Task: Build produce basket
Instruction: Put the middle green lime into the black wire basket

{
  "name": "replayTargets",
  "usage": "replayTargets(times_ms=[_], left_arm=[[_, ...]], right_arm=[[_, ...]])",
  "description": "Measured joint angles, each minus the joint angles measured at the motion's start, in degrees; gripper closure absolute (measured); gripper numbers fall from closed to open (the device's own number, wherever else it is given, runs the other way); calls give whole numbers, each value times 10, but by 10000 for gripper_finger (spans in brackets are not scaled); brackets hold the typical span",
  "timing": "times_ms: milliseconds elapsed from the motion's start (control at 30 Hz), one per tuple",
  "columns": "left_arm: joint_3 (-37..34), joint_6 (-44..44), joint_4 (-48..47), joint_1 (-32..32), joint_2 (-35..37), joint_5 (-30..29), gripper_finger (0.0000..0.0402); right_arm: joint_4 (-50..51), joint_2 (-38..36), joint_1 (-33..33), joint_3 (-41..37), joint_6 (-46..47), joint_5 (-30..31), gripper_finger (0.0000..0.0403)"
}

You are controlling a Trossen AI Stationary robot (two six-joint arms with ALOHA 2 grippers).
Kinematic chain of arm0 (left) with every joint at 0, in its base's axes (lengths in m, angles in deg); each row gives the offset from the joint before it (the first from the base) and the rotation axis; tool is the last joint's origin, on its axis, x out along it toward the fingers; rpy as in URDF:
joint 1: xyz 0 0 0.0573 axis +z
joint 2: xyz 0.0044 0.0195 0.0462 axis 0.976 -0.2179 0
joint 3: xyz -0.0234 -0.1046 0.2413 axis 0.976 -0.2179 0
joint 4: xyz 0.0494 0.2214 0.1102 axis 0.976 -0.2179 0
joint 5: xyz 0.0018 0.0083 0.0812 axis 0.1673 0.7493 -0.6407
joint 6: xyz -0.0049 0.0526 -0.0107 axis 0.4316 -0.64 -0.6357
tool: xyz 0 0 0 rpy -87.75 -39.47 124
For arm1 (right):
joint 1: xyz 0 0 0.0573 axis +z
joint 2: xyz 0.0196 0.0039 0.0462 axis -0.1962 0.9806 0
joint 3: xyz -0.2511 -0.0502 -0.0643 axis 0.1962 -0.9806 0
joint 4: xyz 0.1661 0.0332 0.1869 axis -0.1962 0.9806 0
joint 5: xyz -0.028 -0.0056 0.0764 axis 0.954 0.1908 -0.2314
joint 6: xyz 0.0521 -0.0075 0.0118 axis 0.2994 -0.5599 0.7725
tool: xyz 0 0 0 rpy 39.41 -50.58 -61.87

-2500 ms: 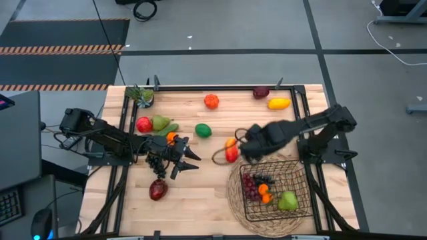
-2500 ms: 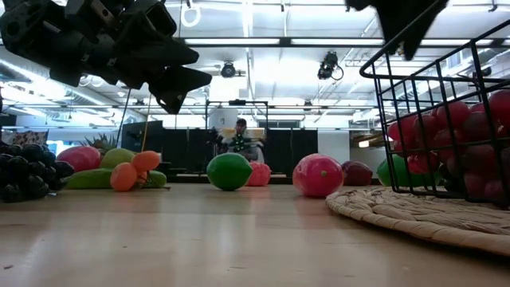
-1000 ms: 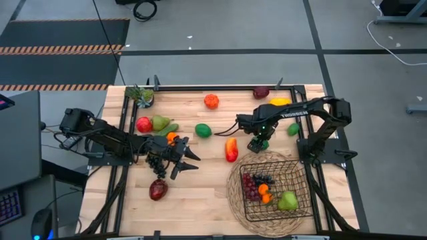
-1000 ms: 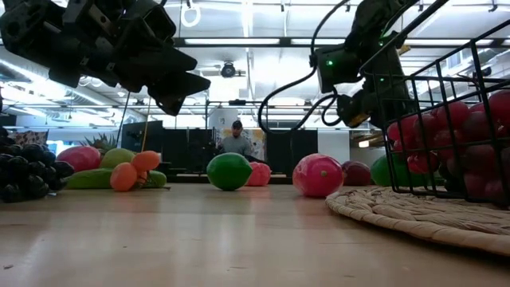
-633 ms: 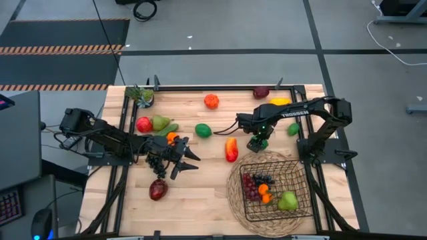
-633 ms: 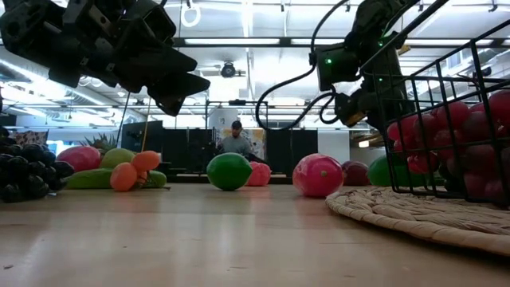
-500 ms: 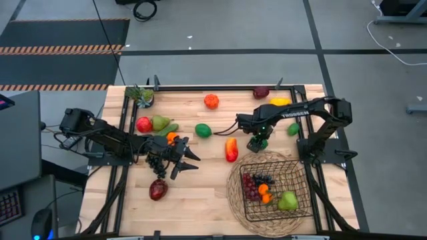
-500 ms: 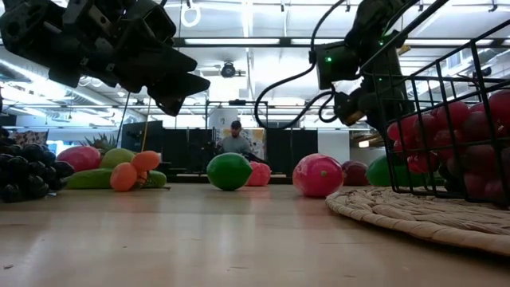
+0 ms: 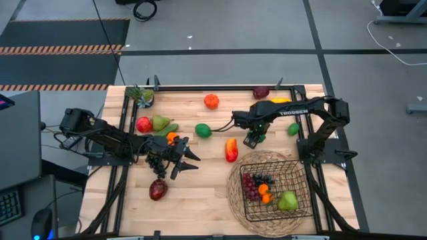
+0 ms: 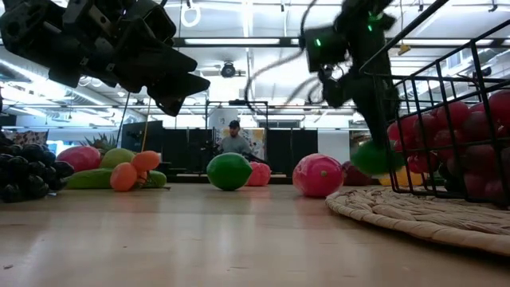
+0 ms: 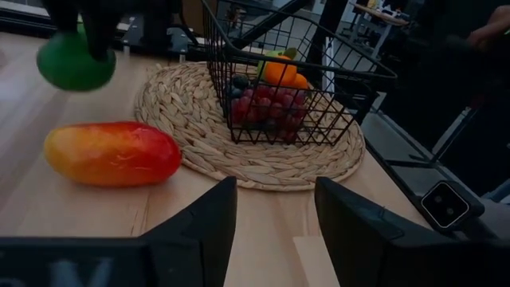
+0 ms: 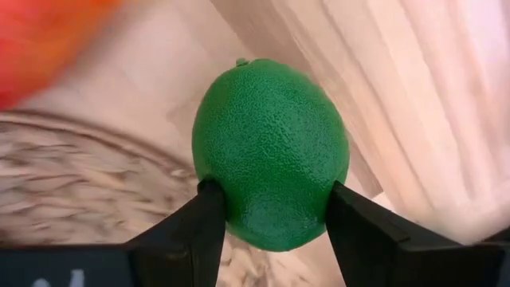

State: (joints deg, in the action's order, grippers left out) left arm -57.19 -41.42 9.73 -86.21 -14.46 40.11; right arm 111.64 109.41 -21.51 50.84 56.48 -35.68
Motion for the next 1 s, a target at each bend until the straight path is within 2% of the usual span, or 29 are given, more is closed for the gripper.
replayTargets(times_ms=[233, 500, 700, 900, 1000], left_arm=[[0, 4, -1, 0, 0, 0, 226], [0, 20, -1, 0, 0, 0, 228], [0, 20, -1, 0, 0, 0, 230], [0, 21, 0, -1, 0, 0, 230], [0, 24, 0, -1, 0, 0, 230]], right_arm=[[111, -1, 28, 164, 41, -21, 208], [205, -3, 114, 320, 177, -47, 207], [209, -3, 208, 344, 272, -83, 207], [205, 1, 296, 344, 364, -83, 207], [201, 2, 334, 344, 405, -64, 207]])
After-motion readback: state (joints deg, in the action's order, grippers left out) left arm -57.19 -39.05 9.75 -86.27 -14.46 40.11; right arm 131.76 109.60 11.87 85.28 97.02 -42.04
